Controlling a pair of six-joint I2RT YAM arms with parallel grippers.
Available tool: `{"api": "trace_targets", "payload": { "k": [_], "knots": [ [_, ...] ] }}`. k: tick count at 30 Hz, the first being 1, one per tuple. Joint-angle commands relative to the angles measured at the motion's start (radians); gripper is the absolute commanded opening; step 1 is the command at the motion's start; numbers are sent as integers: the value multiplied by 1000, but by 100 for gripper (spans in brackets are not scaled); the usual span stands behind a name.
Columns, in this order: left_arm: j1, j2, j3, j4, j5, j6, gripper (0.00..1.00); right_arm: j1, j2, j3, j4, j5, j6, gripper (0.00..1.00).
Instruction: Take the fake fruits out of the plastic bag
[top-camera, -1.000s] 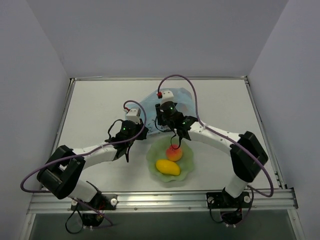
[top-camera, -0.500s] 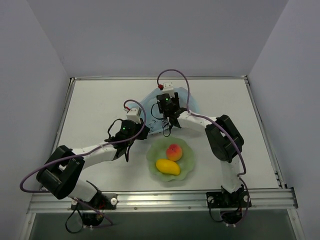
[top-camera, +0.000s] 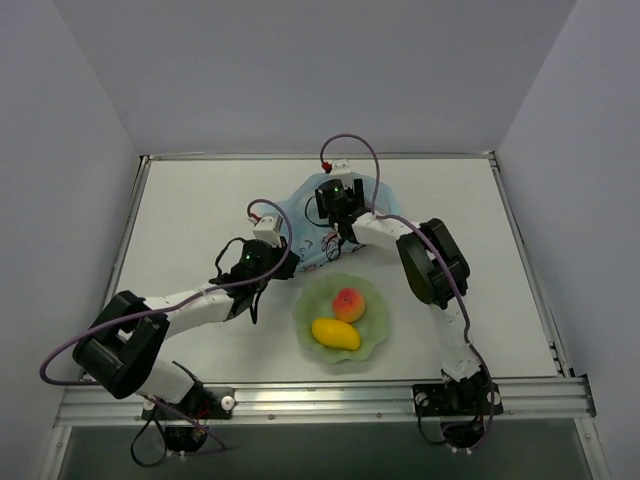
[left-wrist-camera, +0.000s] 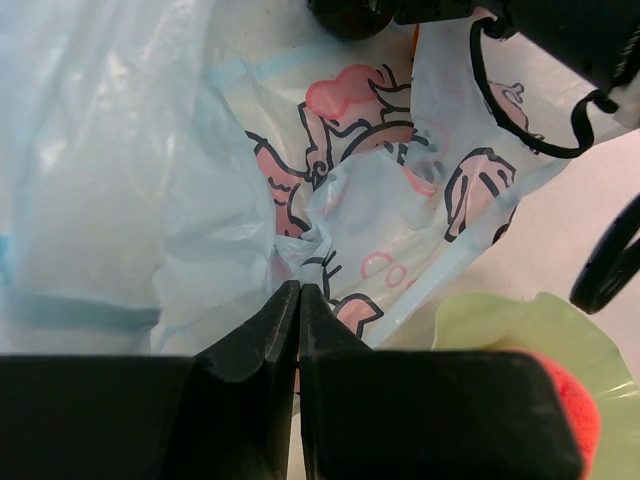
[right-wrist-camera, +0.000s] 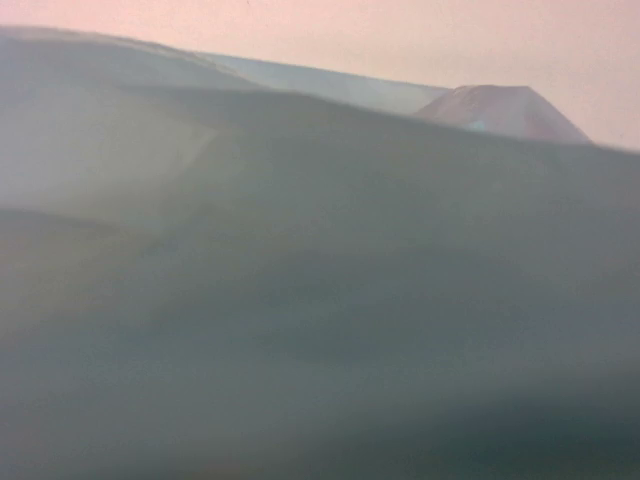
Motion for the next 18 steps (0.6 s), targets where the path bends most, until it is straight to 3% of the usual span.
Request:
{"api": "trace_targets", "payload": {
  "k": [1,7,9,10,13,18],
  "knots": [
    [4,-8,18,38,13,-7,2,-10,19,37,19,-15,4,72],
    [4,11,21,46,21,-11,2,-8,3,19,5,-58,12,73],
    [4,14,23,46,19,-11,2,-8,-11,13,5,-102,14,65],
    [4,14,23,47,16,-11,2,-8,-34,10,5,-112,18,54],
    [4,14,23,47,13,-9,2,-7,-123,-47,52,-156,40,39],
    [-1,6,21,46,11,-4,2,-7,-273,-142,92,-262,95,33]
  ]
}}
